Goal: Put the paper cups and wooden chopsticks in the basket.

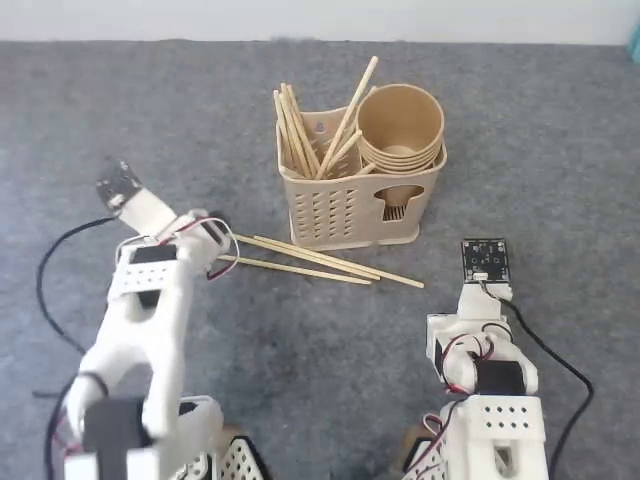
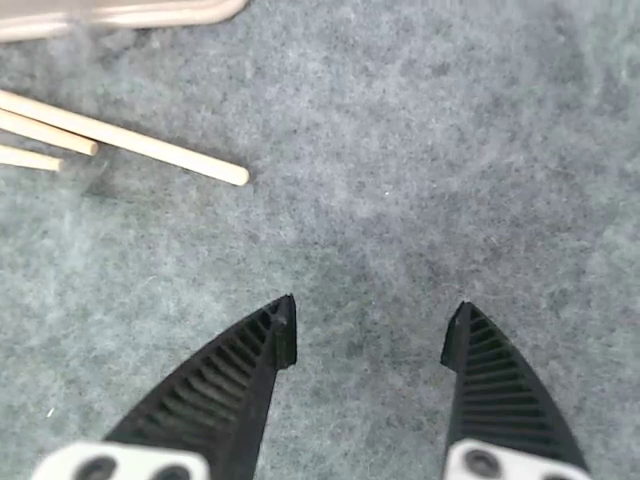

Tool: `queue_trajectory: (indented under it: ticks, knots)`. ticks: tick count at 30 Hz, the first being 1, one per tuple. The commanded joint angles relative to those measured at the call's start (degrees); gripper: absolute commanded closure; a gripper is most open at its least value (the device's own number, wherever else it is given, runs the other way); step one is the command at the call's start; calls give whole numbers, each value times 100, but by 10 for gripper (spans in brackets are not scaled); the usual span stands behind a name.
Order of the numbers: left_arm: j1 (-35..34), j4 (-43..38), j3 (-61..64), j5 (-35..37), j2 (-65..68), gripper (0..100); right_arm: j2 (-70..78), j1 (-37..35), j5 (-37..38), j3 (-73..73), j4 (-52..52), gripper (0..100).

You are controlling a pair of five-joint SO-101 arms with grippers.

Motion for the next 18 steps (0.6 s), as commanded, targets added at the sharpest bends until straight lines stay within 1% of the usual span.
queue_trajectory:
  ticks: [1,4,7,11,16,18]
  knots:
    - [-9,-123,-497,79,563,780,-136,22,88,-88,40,753]
    - [-9,105,-831,79,976,780,-136,57,88,-88,40,753]
    - [0,431,-1112,88,1240,782,-136,251,88,-123,-4,753]
    - [123,695,-1349,88,1486,782,-136,242,88,-132,-4,753]
    - [273,712,-1358,88,1582,783,-136,224,88,-105,-13,753]
    - [273,695,-1358,88,1600,783,-136,92,88,-97,-13,753]
